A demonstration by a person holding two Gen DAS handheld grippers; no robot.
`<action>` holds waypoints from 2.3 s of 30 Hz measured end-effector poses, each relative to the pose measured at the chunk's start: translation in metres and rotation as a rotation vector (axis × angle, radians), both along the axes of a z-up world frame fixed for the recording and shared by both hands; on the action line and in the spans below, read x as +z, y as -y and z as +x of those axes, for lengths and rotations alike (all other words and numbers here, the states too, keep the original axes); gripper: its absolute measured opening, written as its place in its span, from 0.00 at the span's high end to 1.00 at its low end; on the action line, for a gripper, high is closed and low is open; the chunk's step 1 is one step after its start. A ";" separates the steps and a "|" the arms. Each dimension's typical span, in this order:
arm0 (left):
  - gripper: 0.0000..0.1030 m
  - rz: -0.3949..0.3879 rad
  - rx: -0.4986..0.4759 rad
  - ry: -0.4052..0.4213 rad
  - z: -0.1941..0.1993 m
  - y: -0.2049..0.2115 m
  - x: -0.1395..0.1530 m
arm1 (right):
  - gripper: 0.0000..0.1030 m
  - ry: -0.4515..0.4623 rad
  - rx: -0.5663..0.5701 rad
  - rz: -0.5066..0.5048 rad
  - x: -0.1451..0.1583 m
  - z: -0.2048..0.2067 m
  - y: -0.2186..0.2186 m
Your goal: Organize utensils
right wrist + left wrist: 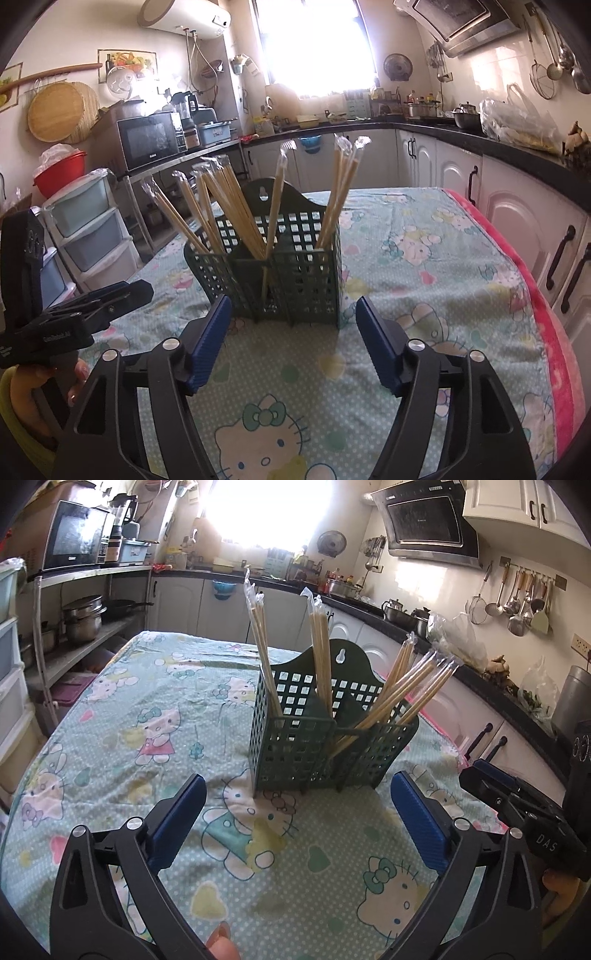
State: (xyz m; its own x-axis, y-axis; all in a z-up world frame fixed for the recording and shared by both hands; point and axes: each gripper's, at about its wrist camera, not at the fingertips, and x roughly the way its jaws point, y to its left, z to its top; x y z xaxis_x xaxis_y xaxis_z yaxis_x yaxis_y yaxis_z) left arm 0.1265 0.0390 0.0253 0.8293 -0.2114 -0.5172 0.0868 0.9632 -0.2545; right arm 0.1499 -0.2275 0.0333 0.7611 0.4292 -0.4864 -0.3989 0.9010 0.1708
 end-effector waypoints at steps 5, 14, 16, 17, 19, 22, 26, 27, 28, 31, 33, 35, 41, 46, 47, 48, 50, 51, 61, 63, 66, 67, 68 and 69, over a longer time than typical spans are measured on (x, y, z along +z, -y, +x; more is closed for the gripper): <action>0.10 0.017 0.013 0.029 -0.007 0.000 -0.004 | 0.26 0.012 -0.019 -0.010 -0.006 -0.004 0.003; 0.10 0.050 0.034 0.083 -0.016 0.007 -0.011 | 0.17 0.065 -0.049 -0.011 -0.015 -0.013 0.010; 0.10 0.054 0.035 0.100 -0.018 0.009 -0.012 | 0.14 0.085 -0.057 -0.008 -0.017 -0.015 0.012; 0.10 0.056 0.035 0.105 -0.018 0.009 -0.013 | 0.14 0.094 -0.060 -0.006 -0.018 -0.016 0.013; 0.10 0.069 0.038 0.121 -0.019 0.011 -0.015 | 0.14 0.110 -0.069 -0.003 -0.020 -0.018 0.015; 0.10 0.086 0.039 0.137 -0.020 0.013 -0.017 | 0.13 0.124 -0.084 0.004 -0.024 -0.019 0.017; 0.10 0.094 0.027 0.161 -0.021 0.016 -0.021 | 0.08 0.134 -0.096 0.029 -0.028 -0.019 0.021; 0.10 0.096 0.025 0.168 -0.022 0.017 -0.021 | 0.08 0.140 -0.097 0.028 -0.029 -0.019 0.021; 0.10 0.097 0.022 0.176 -0.023 0.018 -0.022 | 0.08 0.145 -0.098 0.024 -0.030 -0.020 0.021; 0.10 0.095 0.019 0.185 -0.023 0.018 -0.025 | 0.08 0.172 -0.100 0.010 -0.032 -0.024 0.019; 0.10 0.090 0.020 0.188 -0.023 0.018 -0.027 | 0.08 0.181 -0.096 0.008 -0.034 -0.027 0.017; 0.10 0.091 0.023 0.187 -0.023 0.018 -0.030 | 0.07 0.184 -0.092 0.008 -0.036 -0.028 0.017; 0.10 0.098 0.034 0.201 -0.025 0.019 -0.031 | 0.06 0.176 -0.102 0.020 -0.038 -0.027 0.018; 0.10 0.105 0.040 0.205 -0.025 0.019 -0.031 | 0.06 0.175 -0.100 0.017 -0.038 -0.027 0.018; 0.10 0.105 0.041 0.204 -0.025 0.019 -0.031 | 0.06 0.175 -0.100 0.015 -0.039 -0.027 0.017; 0.10 0.104 0.043 0.203 -0.026 0.018 -0.031 | 0.06 0.176 -0.100 0.014 -0.039 -0.027 0.017; 0.10 0.103 0.045 0.202 -0.025 0.017 -0.031 | 0.06 0.176 -0.100 0.014 -0.039 -0.027 0.017; 0.10 0.103 0.046 0.202 -0.026 0.017 -0.031 | 0.06 0.175 -0.100 0.014 -0.039 -0.028 0.017; 0.10 0.103 0.046 0.203 -0.026 0.017 -0.031 | 0.06 0.172 -0.102 0.011 -0.040 -0.027 0.016; 0.10 0.104 0.045 0.204 -0.026 0.017 -0.031 | 0.06 0.172 -0.104 0.012 -0.040 -0.028 0.017; 0.10 0.105 0.045 0.204 -0.026 0.017 -0.031 | 0.06 0.171 -0.105 0.010 -0.040 -0.027 0.016; 0.10 0.105 0.046 0.203 -0.026 0.017 -0.031 | 0.06 0.172 -0.105 0.010 -0.040 -0.028 0.016; 0.10 0.107 0.048 0.203 -0.026 0.017 -0.031 | 0.06 0.172 -0.105 0.010 -0.040 -0.027 0.017; 0.10 0.107 0.048 0.203 -0.026 0.017 -0.031 | 0.06 0.172 -0.105 0.010 -0.040 -0.027 0.017</action>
State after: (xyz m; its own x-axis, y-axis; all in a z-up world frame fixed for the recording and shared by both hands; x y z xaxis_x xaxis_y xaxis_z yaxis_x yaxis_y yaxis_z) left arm 0.1006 0.0220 -0.0055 0.9264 -0.1227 -0.3561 0.0797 0.9879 -0.1331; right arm 0.1226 -0.2441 -0.0065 0.8732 0.3475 -0.3417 -0.3271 0.9376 0.1178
